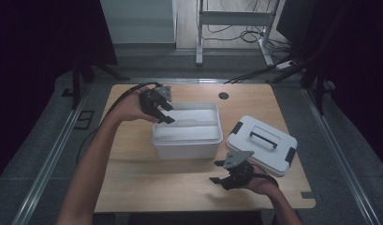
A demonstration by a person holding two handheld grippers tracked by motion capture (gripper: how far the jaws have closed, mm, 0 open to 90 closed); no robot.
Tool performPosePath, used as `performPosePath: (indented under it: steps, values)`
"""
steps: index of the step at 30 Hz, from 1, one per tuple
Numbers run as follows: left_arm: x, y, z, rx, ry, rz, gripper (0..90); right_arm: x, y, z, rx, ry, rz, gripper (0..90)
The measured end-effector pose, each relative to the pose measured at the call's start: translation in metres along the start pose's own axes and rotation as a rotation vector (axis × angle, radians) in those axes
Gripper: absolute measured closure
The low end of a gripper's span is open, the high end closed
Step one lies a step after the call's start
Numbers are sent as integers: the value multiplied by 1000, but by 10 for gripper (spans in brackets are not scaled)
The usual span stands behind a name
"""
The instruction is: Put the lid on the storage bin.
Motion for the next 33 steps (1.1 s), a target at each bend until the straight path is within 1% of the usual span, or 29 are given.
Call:
performPosePath:
  steps: [3, 8, 11, 14, 16, 17, 23, 26, 28, 29, 31, 32, 33]
  values:
    - [-6, 13, -1, -22, -10, -24, 460, -14, -1, -17, 10, 43, 10, 393]
    - [-15, 33, -6, -50, -28, -32, 460, -33, 3, -51, 37, 113, 42, 398]
    - [-19, 44, -9, -61, -37, -44, 460, -44, 3, -66, 55, 143, 53, 399]
    - [-20, 53, -13, -74, -43, -46, 460, -52, 4, -79, 52, 173, 73, 399]
    - [-20, 57, -14, -70, -46, -47, 460, -56, 4, -85, 59, 182, 77, 399]
    - [-19, 59, -15, -81, -49, -57, 460, -57, 4, -87, 61, 187, 81, 399]
    - [-19, 70, -18, -97, -54, -50, 459, -61, 4, -100, 77, 210, 91, 399]
    - [-19, 76, -19, -97, -59, -28, 457, -63, 6, -108, 85, 219, 100, 399]
    - [-18, 78, -20, -109, -59, -35, 457, -64, 7, -113, 93, 227, 109, 399]
    - [-18, 80, -20, -104, -57, -28, 457, -64, 8, -116, 97, 231, 113, 399]
    - [-18, 82, -20, -119, -57, -34, 457, -65, 9, -120, 103, 234, 119, 399]
    - [-18, 85, -20, -116, -57, -23, 457, -66, 10, -123, 107, 238, 124, 400]
    - [-17, 86, -21, -127, -57, -28, 457, -66, 10, -125, 108, 240, 129, 399]
Point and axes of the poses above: each handheld gripper's, and its own axes: x roughly forward along the jaws, y roughly out of its underside, z roughly to its left, the point moved 8 cm from there along x, roughly forward along the jaws, and after that the axes turned 5 degrees about y, right-handed, at the moved point
